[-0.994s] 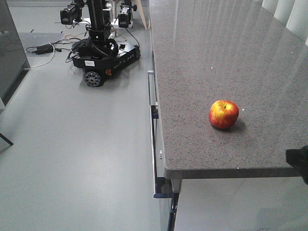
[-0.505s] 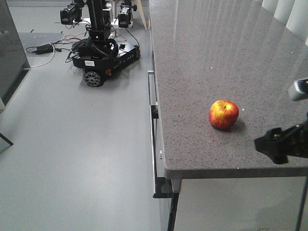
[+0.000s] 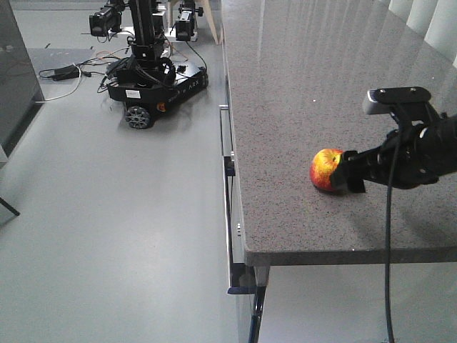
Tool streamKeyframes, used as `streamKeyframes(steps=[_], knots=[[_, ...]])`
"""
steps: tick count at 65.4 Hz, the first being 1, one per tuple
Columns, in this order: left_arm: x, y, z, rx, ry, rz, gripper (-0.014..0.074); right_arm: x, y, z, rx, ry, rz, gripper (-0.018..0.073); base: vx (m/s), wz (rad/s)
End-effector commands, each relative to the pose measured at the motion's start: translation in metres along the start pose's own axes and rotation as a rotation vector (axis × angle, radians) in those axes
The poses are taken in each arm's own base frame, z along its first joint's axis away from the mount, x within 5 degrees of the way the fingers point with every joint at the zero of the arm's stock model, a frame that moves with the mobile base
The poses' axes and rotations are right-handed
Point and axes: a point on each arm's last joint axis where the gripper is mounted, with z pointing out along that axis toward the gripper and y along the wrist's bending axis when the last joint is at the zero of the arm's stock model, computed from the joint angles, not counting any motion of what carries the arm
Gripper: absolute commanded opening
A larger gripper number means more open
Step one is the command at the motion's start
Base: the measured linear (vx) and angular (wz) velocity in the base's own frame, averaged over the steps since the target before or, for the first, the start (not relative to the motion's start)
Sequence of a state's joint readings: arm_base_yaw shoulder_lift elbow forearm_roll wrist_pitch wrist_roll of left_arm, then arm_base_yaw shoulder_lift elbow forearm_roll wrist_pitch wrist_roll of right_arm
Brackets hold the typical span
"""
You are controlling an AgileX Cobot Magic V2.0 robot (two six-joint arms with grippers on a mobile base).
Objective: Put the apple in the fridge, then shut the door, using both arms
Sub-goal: 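Lower the right gripper over the apple and close on it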
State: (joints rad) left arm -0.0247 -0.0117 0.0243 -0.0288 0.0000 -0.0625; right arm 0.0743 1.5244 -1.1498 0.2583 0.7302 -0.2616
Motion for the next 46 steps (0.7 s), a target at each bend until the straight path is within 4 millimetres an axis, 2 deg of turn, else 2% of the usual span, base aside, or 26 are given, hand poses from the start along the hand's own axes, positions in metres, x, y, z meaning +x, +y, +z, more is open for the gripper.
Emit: streamKeyframes(steps=[1,23,46], knots=[[0.002,0.0,-0.001,0.009,-0.061,-0.007,-0.0006,-0.023,0.0,-0.006,-0.001,-0.066,0.017,0.066,0.0,0.0],[0.002,0.0,-0.001,0.009,-0.061,-0.007,-0.0006,-0.059,-0.01,0.04,-0.001,-0.046,0.032,0.0645,0.0,0.0],[0.002,0.0,-0.001,0.009,-0.061,-0.007,-0.0006,-0.076,-0.019,0.076,0.012,-0.063,0.033,0.0617,0.0,0.0]])
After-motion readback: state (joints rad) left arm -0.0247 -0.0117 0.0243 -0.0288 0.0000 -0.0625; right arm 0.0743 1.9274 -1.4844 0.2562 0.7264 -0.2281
